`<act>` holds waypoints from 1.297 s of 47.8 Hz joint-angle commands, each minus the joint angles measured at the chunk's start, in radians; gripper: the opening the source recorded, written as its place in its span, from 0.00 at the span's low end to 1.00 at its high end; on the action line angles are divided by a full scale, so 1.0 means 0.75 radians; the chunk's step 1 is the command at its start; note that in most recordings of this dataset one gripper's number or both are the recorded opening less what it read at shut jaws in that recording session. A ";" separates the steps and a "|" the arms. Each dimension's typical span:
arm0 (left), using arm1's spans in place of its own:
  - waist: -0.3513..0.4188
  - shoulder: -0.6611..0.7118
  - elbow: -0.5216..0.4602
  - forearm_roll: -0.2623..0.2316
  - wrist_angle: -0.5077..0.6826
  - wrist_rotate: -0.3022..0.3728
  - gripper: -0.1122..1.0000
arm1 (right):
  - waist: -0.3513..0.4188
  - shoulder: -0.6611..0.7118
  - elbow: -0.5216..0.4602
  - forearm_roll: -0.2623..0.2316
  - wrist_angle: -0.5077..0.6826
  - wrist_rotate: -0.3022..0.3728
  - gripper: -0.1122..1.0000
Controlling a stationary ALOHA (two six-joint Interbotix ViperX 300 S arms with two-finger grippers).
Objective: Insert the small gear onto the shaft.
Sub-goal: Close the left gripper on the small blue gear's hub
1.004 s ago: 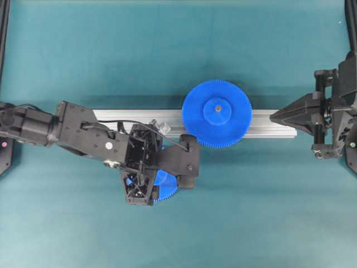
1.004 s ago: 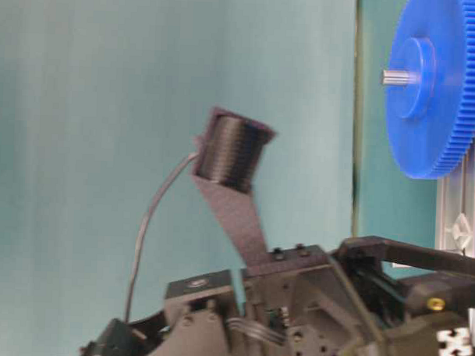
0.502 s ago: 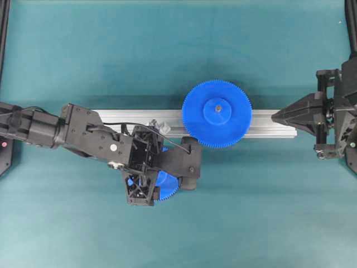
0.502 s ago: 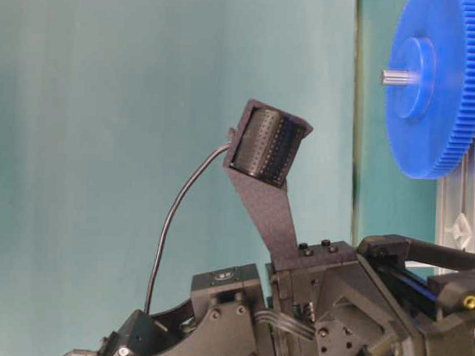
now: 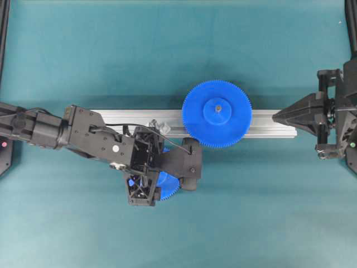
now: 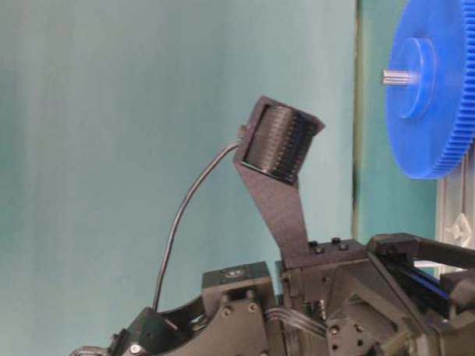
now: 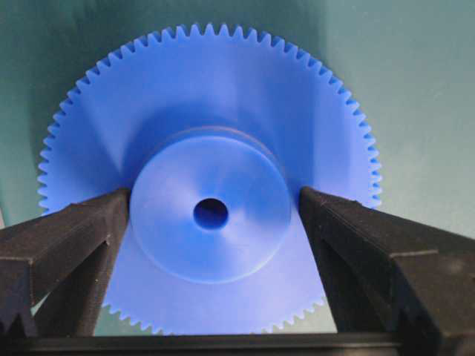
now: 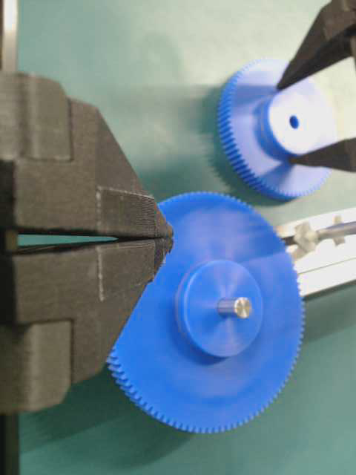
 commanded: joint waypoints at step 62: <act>-0.004 -0.004 -0.020 0.004 0.014 -0.002 0.72 | 0.000 0.004 -0.012 0.000 0.002 0.018 0.10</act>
